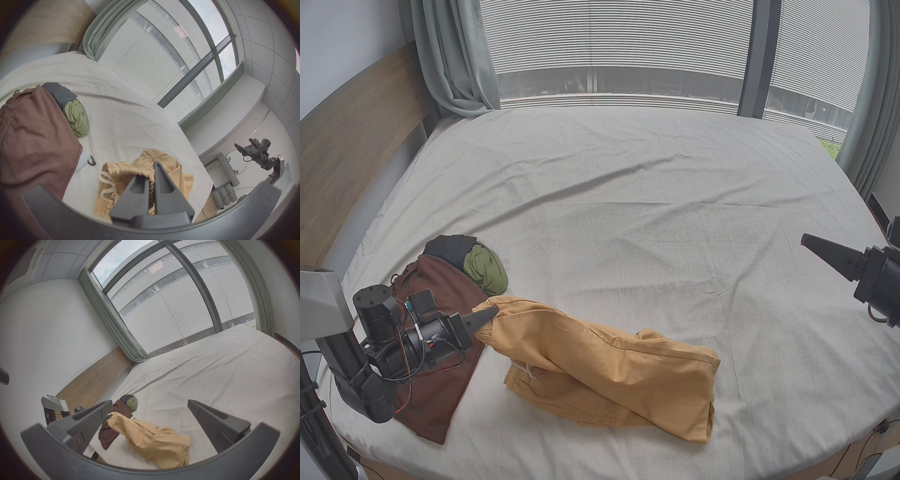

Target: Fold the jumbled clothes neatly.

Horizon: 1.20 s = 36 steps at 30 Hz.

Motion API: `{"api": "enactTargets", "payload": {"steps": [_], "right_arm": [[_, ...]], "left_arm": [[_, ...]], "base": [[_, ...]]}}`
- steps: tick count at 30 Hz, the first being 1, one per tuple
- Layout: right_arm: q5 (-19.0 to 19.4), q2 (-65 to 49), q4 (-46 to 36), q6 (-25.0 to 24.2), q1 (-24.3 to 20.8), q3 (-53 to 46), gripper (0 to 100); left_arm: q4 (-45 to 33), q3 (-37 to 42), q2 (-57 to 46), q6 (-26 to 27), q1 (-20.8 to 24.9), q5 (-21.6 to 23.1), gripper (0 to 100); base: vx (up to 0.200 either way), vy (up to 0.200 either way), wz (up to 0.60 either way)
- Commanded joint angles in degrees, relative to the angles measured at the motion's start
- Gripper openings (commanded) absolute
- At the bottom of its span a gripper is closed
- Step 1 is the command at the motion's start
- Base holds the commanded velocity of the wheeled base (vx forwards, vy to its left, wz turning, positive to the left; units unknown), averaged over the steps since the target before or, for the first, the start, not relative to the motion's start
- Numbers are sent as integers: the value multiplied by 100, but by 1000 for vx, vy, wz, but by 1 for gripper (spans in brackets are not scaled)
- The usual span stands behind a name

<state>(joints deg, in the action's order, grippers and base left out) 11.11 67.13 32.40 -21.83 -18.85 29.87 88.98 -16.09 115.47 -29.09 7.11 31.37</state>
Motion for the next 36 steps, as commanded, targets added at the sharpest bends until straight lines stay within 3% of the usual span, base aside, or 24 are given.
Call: {"api": "enactTargets", "payload": {"steps": [1, 24, 36], "right_arm": [[41, 590, 240, -14, 30, -288, 100], [111, 2462, 1893, -49, 100, -1106, 100], [278, 2928, 2095, -330, 100, -1203, 100]], "left_arm": [[5, -26, 28, -1, 1, 1, 0], [5, -105, 37, -1, -60, 1, 0], [5, -87, 55, -1, -52, 1, 0]], "base": [[0, 0, 0], [0, 0, 0], [0, 0, 0]]}}
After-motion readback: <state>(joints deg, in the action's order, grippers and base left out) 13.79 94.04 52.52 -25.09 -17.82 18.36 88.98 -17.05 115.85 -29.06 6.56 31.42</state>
